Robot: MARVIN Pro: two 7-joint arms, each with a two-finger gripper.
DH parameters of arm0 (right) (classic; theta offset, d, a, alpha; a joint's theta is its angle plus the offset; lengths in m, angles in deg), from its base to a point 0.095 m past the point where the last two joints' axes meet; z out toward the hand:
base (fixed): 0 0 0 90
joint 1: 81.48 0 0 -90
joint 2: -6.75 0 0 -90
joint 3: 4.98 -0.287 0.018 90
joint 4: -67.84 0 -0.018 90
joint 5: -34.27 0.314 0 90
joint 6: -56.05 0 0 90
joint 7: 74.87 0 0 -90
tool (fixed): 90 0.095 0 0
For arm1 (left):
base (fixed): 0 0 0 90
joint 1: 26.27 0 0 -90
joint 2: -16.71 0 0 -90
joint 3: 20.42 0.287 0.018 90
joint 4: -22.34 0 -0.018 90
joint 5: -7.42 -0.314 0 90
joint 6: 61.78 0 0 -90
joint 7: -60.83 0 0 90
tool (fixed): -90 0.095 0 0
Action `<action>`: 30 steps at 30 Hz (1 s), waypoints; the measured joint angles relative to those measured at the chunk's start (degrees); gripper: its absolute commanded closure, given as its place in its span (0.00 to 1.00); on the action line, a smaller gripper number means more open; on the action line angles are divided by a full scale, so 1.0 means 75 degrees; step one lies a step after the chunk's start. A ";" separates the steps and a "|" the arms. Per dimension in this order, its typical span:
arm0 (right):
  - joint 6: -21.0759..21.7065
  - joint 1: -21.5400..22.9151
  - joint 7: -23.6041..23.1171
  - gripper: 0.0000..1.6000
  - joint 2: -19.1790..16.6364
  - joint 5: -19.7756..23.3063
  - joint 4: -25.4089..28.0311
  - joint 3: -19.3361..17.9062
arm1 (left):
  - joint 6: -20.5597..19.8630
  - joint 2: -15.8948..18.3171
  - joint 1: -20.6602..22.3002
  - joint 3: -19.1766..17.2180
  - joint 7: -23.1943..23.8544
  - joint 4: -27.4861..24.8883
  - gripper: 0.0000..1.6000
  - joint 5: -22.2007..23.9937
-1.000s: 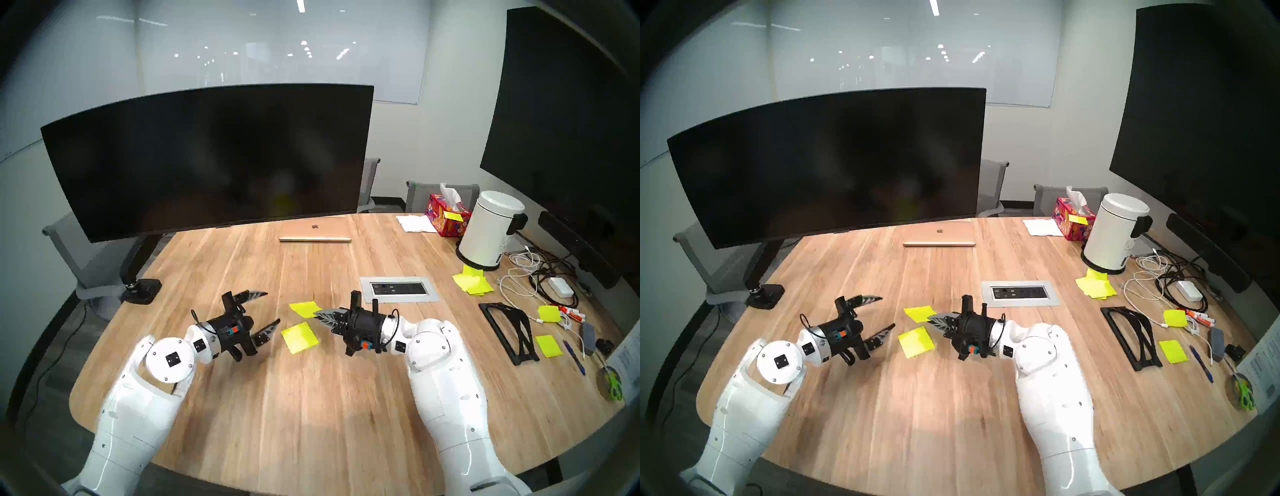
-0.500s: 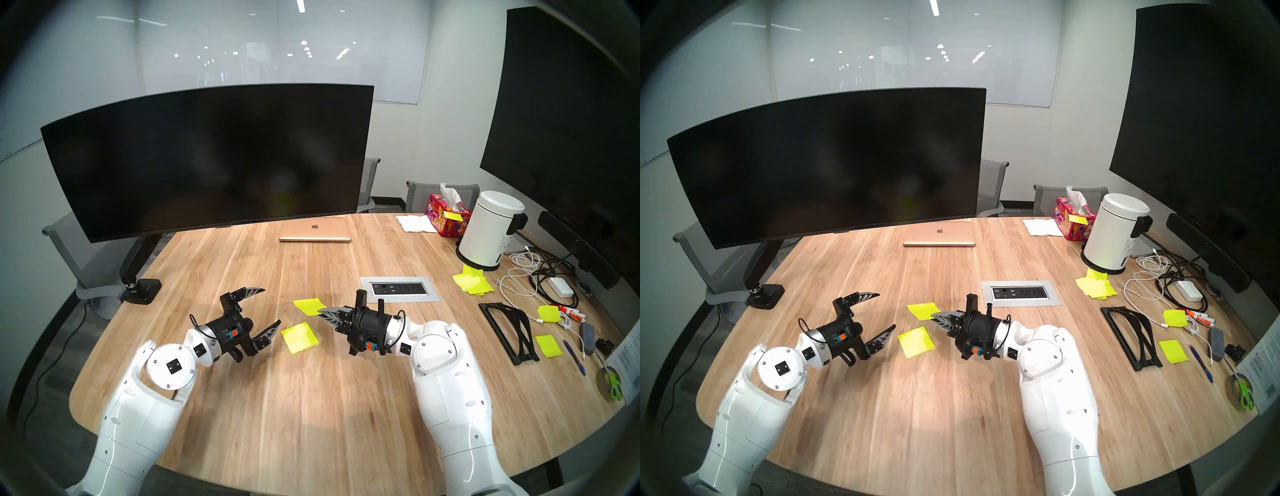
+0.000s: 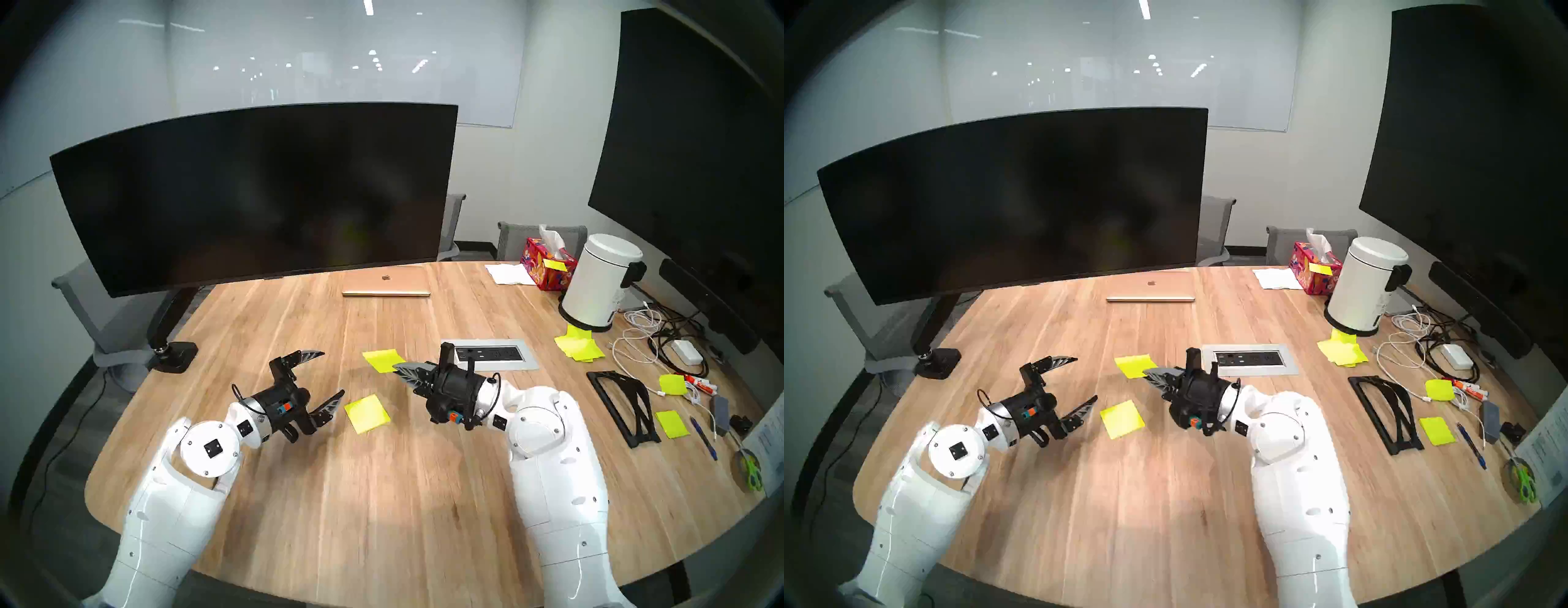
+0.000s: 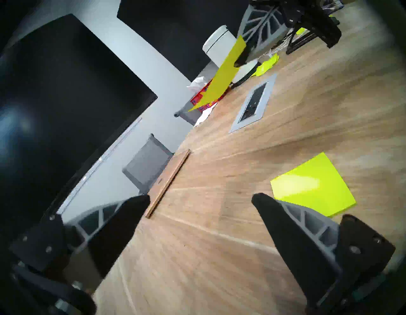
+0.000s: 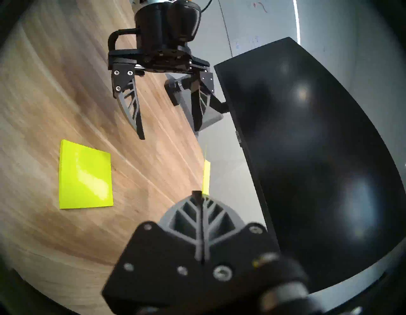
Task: Peel one sticky note off the pad and stick it onto the monitor, then press it flat
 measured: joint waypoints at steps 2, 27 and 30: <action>0.0095 0.0010 0.0138 1.00 0.0020 -0.0122 0.0048 0.0056 | 0.0003 -0.0005 0.0001 -0.0002 0.0000 0.0000 0.00 0.0002; 0.1147 0.0331 0.1696 1.00 0.0125 -0.1498 0.0108 0.0751 | 0.0019 -0.0035 0.0005 -0.0021 0.0003 0.0000 0.00 0.0007; 0.1232 0.0317 0.1966 1.00 0.0126 -0.1795 0.0227 0.0803 | 0.0021 -0.0037 0.0005 -0.0022 0.0004 0.0000 0.00 0.0007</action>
